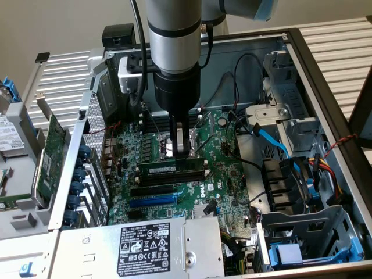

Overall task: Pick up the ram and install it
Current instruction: 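Pick up the ram and move it above insertion slot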

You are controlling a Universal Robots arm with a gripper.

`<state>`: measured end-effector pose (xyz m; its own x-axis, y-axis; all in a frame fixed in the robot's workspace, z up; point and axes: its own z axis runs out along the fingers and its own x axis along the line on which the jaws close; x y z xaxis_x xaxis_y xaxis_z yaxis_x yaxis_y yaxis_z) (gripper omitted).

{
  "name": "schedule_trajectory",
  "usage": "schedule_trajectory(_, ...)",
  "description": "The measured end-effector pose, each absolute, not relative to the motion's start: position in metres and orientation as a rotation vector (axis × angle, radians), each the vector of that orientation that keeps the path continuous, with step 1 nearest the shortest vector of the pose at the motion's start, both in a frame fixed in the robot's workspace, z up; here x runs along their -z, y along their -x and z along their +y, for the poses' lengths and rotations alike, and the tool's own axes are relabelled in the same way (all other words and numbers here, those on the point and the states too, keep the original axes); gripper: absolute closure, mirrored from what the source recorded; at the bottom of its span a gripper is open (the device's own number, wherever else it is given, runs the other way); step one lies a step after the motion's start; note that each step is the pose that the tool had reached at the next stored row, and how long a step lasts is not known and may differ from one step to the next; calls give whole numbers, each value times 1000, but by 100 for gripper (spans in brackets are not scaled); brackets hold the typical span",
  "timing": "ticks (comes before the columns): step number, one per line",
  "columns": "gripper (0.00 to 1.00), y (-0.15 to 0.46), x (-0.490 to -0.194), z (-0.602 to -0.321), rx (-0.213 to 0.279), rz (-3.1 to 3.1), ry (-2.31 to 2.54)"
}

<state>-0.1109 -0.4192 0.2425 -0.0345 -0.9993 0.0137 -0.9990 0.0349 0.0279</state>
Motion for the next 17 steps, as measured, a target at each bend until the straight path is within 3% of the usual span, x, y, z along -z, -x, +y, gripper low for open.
schedule_trajectory(17, 88, 112, -239, -419, 31, -2249, -2163)
